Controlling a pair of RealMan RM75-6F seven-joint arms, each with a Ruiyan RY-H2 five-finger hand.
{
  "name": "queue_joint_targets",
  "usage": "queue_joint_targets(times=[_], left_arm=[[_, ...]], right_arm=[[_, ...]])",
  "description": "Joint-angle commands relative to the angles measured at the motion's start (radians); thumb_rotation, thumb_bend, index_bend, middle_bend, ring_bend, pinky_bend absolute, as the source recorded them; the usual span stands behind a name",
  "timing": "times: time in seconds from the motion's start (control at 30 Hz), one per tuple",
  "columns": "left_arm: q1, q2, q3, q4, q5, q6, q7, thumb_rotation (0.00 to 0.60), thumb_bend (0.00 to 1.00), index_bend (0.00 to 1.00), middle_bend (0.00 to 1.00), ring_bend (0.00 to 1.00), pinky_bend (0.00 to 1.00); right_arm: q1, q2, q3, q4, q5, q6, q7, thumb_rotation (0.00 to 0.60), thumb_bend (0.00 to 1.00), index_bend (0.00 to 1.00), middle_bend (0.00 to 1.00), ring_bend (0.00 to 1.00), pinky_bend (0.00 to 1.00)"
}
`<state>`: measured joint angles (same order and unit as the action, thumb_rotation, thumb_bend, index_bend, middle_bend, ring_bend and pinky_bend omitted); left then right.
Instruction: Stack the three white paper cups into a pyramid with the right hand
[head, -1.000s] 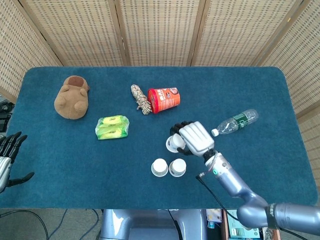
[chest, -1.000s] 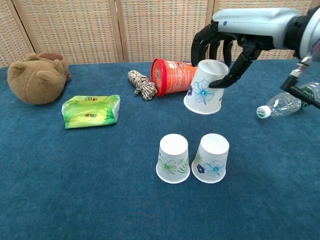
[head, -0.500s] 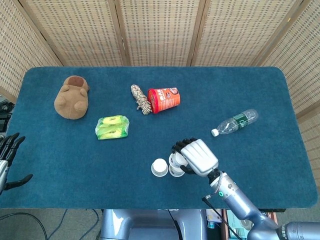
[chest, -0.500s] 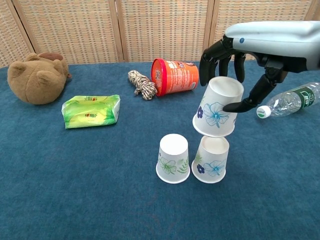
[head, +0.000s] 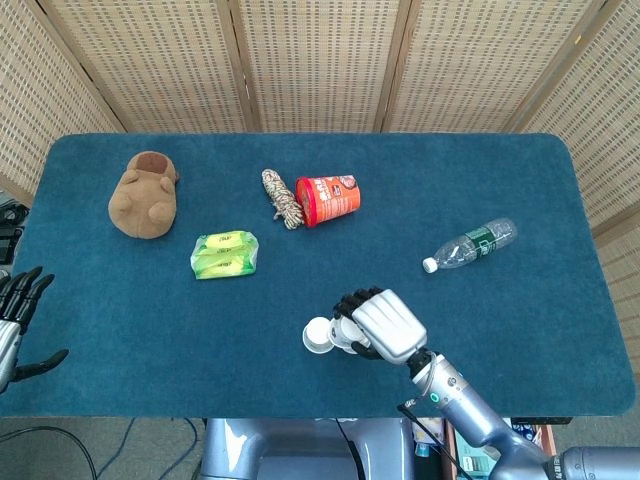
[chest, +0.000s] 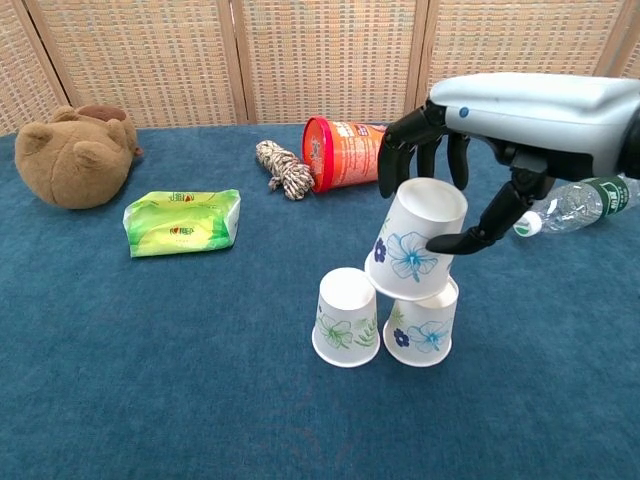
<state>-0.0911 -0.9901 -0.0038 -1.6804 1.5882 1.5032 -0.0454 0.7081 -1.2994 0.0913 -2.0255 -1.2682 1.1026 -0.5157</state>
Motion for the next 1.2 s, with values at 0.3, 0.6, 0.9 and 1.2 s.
queue_joint_targets(times=[0.3, 0.6, 0.9, 1.2], left_arm=[[0.001, 0.001, 0.0, 0.001, -0.005, -0.002, -0.004, 0.6, 0.18, 0.0, 0.0, 0.0, 0.0], [0.001, 0.004, 0.0, 0.003, -0.003, 0.001, -0.013, 0.6, 0.18, 0.0, 0.0, 0.0, 0.0], [0.001, 0.008, 0.0, 0.006, -0.001, 0.001, -0.027, 0.6, 0.18, 0.0, 0.0, 0.0, 0.0], [0.002, 0.01, 0.001, 0.007, -0.002, 0.001, -0.033, 0.6, 0.18, 0.0, 0.0, 0.0, 0.0]], right_arm=[[0.016, -0.075, 0.01, 0.044, 0.025, -0.006, -0.06, 0.6, 0.42, 0.43, 0.5, 0.42, 0.52], [0.021, -0.091, 0.011, 0.049, 0.04, -0.005, -0.105, 0.6, 0.42, 0.43, 0.5, 0.42, 0.52], [0.028, -0.099, 0.012, 0.053, 0.062, -0.007, -0.141, 0.6, 0.42, 0.43, 0.5, 0.42, 0.52], [0.039, -0.06, 0.002, 0.022, 0.093, -0.045, -0.152, 0.6, 0.29, 0.19, 0.23, 0.28, 0.44]])
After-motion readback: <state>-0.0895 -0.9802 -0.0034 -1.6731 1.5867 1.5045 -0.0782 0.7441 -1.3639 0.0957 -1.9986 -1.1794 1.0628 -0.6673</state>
